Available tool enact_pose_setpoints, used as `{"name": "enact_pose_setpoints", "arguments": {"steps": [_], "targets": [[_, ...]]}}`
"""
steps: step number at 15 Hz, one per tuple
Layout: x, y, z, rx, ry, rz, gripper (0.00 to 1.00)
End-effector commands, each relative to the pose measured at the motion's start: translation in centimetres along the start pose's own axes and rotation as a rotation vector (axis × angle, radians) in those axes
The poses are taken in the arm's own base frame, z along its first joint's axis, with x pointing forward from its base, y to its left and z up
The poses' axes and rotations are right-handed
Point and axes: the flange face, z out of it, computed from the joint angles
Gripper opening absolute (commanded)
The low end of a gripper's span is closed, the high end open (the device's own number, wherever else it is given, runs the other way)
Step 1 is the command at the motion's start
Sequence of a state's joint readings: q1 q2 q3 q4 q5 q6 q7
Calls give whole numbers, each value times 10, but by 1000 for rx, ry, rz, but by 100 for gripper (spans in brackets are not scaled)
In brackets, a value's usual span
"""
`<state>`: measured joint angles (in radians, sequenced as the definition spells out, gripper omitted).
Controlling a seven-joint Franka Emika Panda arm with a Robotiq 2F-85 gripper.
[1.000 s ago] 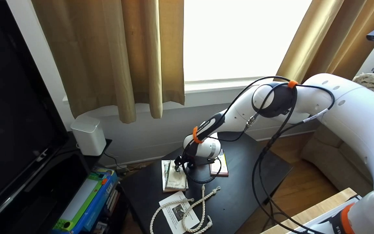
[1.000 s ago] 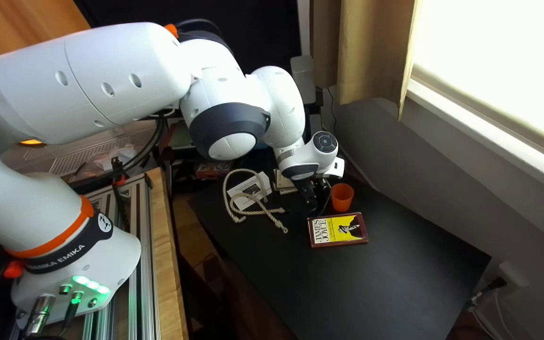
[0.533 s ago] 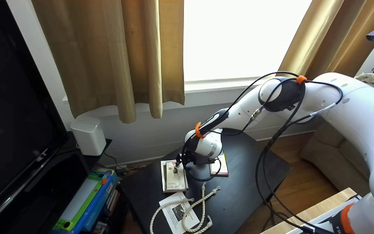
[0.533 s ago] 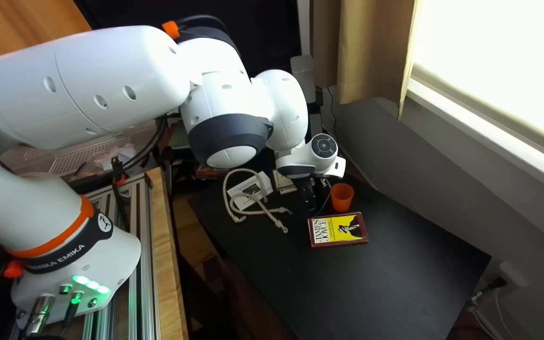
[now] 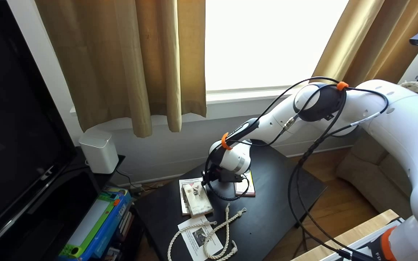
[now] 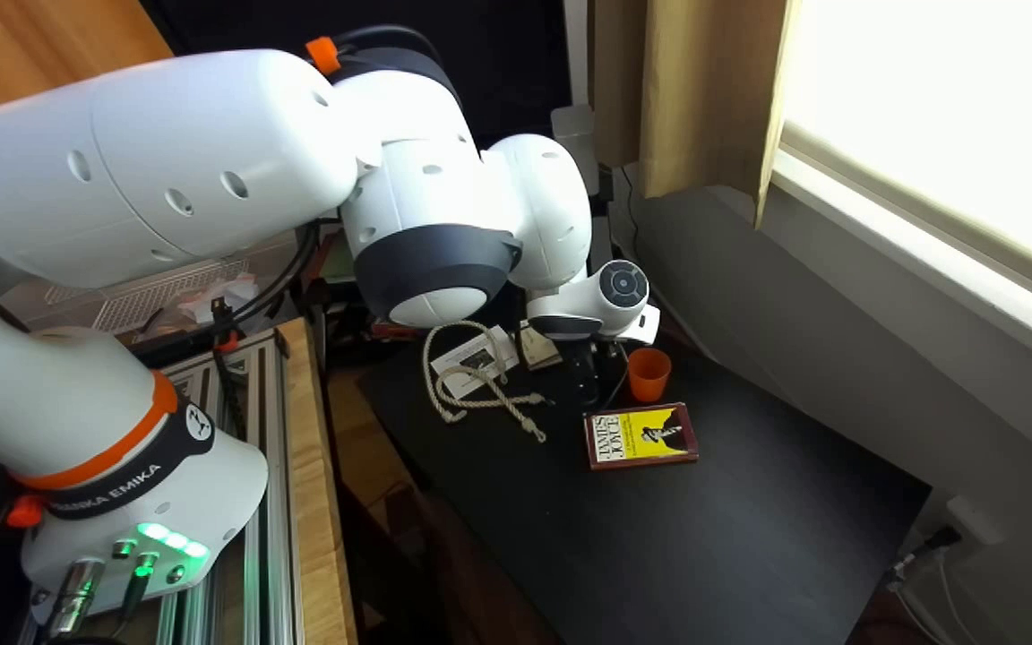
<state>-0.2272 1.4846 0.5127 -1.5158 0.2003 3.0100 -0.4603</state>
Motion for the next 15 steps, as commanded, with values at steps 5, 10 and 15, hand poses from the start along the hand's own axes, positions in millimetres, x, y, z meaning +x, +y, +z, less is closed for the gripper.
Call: {"name": "enact_pose_setpoints", "arguments": {"steps": [5,10,15], "targets": [[-18,11,11,56,-160,48,28],[-29,8,5,54,-203,39,64],[-49,-3,0,63,-279,49,100]]}}
